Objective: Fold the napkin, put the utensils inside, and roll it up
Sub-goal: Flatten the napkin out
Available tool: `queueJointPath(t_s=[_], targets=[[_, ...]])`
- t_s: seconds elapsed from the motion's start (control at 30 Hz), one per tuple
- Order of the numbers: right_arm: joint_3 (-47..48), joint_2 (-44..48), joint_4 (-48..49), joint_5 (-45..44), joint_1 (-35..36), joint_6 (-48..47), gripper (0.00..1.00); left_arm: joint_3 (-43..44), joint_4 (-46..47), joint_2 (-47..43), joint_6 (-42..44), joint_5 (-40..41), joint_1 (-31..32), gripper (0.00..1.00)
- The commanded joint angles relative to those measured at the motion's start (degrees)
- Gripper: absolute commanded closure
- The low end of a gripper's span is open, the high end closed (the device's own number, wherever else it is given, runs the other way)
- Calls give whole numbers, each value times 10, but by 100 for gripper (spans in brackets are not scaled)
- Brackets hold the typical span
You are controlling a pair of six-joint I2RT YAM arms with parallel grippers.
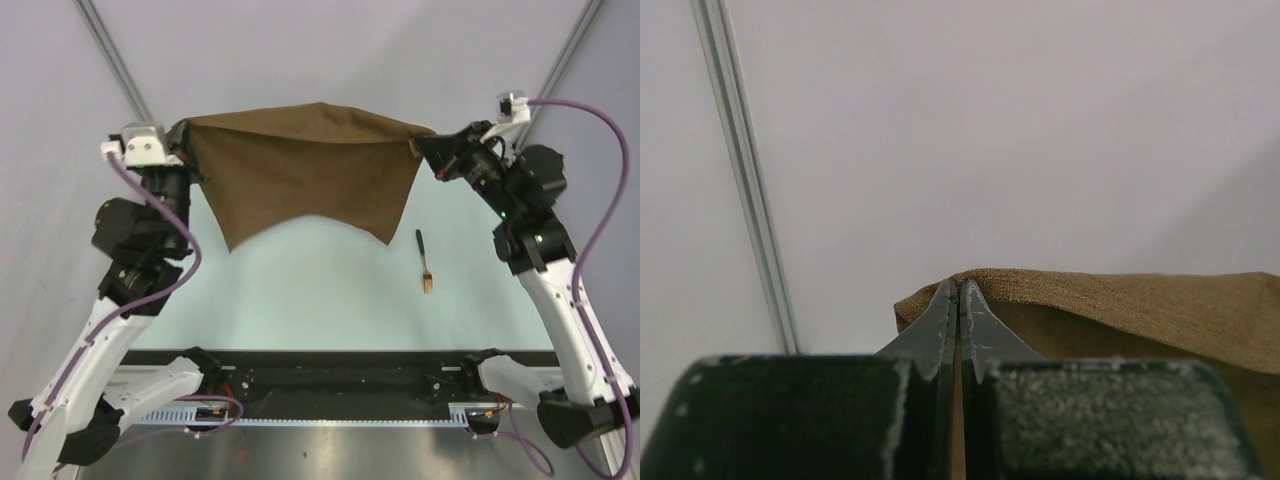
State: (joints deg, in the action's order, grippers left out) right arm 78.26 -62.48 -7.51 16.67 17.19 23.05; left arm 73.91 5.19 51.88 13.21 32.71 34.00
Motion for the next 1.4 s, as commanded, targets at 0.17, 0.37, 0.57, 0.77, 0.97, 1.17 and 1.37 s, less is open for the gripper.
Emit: queueJointPath(t_s=[0.17,0.37,0.57,0.77,0.97,1.17,1.37], targets=[[-4,114,7,3,65,31,100,52,-70,-92,-30,-60,9,100],[42,113,-6,5,93,40,100,153,-157,-79,-57,-72,10,100],[98,-16,-16,-2,72,31,100,214,-208,36,-72,-22,3,100],[90,-201,69,78,-24,111,100,162,-203,191,-179,-164,-178,100],[185,-512,161,140,-56,161,91,202,-219,451,-188,-270,-247,90],[193,-641,312,238,-74,228,4,288,-302,581,-202,-204,-242,5],[96,-532,294,244,-80,155,0,175,-226,482,-227,-195,-221,0]])
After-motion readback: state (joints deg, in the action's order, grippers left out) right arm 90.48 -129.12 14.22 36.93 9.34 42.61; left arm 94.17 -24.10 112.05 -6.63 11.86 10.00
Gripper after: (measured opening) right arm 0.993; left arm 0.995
